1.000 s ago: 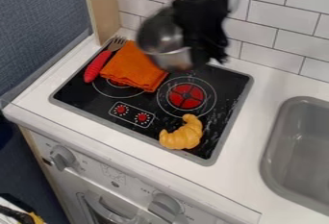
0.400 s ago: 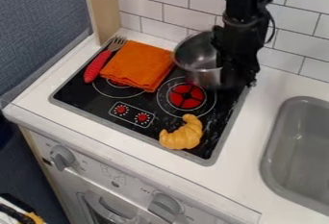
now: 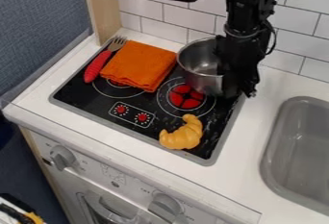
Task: Moved the silver pot to the right top side of the burner
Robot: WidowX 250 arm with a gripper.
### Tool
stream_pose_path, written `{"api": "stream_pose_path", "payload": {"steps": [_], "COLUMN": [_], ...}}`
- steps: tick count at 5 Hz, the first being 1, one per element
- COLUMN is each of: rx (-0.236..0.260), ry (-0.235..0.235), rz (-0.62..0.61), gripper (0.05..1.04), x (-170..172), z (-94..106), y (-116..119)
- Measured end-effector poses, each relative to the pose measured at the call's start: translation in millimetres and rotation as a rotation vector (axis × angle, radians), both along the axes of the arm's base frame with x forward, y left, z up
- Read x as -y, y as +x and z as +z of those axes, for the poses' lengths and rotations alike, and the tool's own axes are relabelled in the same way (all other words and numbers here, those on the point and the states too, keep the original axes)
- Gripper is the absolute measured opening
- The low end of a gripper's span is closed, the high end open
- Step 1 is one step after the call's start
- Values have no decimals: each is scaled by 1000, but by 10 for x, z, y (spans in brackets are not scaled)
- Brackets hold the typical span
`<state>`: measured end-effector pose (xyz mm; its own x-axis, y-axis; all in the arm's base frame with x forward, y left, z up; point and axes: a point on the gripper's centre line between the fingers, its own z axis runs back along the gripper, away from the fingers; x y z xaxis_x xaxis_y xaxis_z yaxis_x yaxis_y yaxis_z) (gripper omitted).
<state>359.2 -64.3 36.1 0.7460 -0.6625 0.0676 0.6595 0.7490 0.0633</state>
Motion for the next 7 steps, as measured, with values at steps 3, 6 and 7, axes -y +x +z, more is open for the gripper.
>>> {"api": "stream_pose_path", "payload": {"steps": [3,6,7], "rx": [88,53,40], "ry": [-95,-108,-29], "rz": [105,437,464], "gripper": [1013,1001,1001], "x": [-64,-591,-711], "z": [483,741,707], "y": [-51,-300,-341]}}
